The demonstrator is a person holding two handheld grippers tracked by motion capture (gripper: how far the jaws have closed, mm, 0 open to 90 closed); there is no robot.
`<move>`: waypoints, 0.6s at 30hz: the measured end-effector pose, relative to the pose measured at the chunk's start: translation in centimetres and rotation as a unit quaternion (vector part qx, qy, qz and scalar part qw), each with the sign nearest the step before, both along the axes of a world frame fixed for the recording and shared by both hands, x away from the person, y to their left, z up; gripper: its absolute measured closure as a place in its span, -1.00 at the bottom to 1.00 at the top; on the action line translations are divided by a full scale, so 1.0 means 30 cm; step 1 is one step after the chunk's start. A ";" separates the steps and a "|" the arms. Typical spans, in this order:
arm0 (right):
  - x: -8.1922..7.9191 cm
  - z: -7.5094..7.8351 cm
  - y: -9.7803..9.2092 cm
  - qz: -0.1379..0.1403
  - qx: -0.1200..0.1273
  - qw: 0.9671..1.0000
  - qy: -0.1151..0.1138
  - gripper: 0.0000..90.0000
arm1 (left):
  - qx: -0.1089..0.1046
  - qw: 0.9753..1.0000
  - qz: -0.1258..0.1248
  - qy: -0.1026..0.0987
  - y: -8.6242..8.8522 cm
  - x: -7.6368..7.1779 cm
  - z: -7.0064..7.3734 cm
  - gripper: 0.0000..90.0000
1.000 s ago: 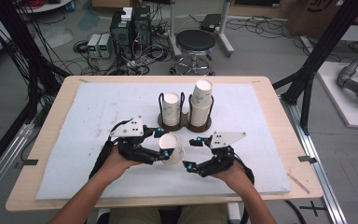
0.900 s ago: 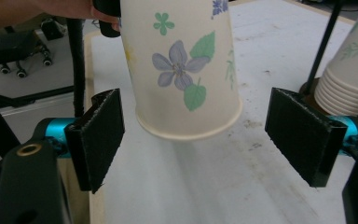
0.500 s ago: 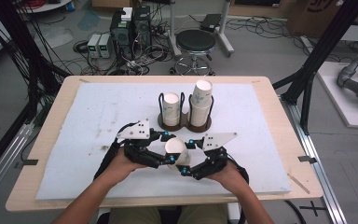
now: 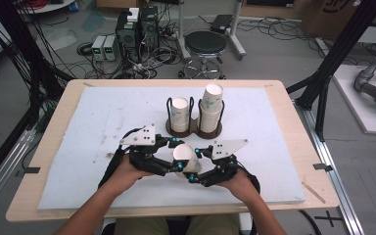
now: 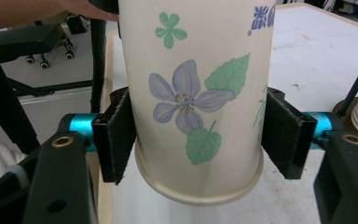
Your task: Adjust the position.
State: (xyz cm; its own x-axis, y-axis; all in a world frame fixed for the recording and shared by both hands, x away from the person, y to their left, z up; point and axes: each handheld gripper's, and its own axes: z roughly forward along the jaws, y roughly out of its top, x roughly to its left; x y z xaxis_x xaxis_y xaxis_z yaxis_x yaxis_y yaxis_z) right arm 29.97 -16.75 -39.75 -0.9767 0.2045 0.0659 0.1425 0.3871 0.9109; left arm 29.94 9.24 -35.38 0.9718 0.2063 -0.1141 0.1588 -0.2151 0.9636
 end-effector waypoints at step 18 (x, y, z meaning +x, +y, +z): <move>0.006 0.030 -0.007 0.004 -0.048 0.999 0.000 -0.21 | 0.006 1.000 0.017 0.020 0.039 0.002 -0.002 -0.65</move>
State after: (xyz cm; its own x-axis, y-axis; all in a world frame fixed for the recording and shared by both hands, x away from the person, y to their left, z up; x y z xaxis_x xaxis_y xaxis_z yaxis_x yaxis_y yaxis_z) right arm 30.15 -16.95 -38.84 -0.9782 0.2026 0.0460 0.1389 0.4732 0.8699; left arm 30.00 10.42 -35.44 0.9586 0.2416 -0.1506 0.2053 -0.2199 0.9537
